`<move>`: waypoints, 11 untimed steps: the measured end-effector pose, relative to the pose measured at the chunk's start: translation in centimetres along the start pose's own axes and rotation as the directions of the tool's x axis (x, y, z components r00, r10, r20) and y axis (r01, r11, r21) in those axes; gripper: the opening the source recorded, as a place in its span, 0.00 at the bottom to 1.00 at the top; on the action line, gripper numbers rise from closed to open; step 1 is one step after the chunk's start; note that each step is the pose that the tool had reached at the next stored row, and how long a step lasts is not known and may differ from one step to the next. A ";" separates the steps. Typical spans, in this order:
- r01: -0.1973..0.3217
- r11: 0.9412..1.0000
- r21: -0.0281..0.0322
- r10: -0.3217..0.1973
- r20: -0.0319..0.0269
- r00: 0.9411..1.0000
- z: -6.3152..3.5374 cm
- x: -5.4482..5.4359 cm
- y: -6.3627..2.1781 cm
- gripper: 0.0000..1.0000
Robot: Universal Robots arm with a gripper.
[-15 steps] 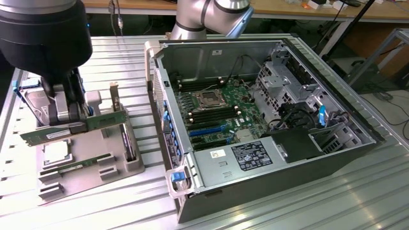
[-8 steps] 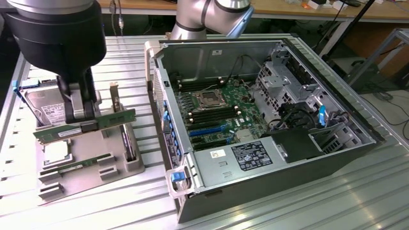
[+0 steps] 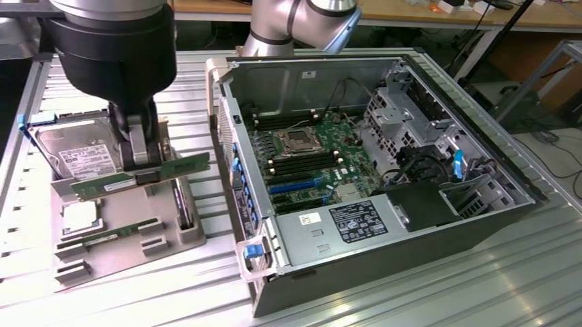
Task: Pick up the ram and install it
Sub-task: 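Pick up the ram and move it above insertion slot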
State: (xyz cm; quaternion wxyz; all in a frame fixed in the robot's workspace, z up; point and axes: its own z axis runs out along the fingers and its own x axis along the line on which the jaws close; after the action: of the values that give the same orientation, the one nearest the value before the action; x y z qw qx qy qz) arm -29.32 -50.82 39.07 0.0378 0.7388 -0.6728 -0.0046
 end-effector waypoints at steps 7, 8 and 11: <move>0.000 1.000 0.000 0.000 0.000 1.000 -0.12 0.1 -1.99 0.14; 0.000 1.000 0.000 0.000 0.000 1.000 -0.13 0.1 -2.19 0.14; 0.000 1.000 0.000 0.000 0.000 1.000 -0.20 0.2 -3.41 0.14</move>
State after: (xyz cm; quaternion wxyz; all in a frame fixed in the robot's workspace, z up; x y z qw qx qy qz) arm -25.90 -50.73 39.06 0.0377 0.7389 -0.6728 -0.0046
